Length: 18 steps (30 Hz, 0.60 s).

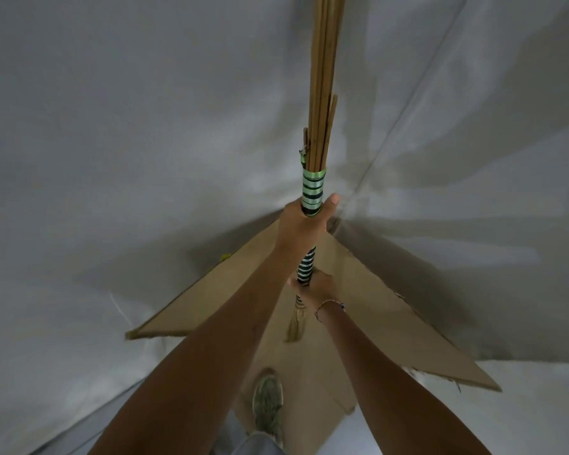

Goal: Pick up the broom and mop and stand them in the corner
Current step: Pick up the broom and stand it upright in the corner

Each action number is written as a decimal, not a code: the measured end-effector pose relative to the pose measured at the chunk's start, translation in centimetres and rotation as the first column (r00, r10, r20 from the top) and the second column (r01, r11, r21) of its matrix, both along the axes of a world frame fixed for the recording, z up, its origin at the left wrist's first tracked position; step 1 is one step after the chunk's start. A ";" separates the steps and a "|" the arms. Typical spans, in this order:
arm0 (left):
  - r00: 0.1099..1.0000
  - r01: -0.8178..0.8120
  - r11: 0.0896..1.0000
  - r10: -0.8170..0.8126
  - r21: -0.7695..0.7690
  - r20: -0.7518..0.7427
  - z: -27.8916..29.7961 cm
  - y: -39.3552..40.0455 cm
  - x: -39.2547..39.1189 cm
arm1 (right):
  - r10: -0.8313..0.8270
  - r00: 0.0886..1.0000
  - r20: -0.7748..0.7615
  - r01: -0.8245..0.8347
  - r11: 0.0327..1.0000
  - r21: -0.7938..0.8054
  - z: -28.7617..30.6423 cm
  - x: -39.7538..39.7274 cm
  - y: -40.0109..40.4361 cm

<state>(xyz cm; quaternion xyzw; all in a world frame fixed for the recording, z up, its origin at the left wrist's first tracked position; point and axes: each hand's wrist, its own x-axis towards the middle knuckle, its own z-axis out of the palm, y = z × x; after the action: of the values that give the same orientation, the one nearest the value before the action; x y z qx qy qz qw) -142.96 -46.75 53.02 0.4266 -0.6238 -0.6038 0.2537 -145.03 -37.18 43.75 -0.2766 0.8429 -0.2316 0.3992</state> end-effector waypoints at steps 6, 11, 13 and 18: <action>0.998 0.054 0.998 -0.054 0.013 0.015 -7.6 -3.3 -1.3 | 0.005 1.000 0.005 -0.006 0.999 0.043 -6.8 -2.2 -4.2; 0.998 0.054 0.998 -0.055 0.044 0.028 -11.0 -4.4 -1.1 | 0.024 0.999 0.024 -0.025 0.998 0.054 -10.4 -2.4 -5.5; 0.998 0.048 0.997 -0.051 0.062 0.034 -11.9 -4.8 -1.0 | 0.012 0.999 0.031 -0.014 0.999 0.048 -11.3 -2.4 -5.8; 0.998 0.049 0.990 -0.045 0.131 -0.033 -13.7 -5.7 -0.5 | 0.033 0.999 0.037 -0.036 0.996 0.082 -12.6 -2.7 -7.0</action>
<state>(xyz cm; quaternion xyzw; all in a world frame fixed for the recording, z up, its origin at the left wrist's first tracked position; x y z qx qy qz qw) -143.43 -52.41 39.35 0.4187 -0.5886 -0.6556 0.2200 -147.77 -44.17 31.13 -0.2704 0.8396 -0.1946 0.4291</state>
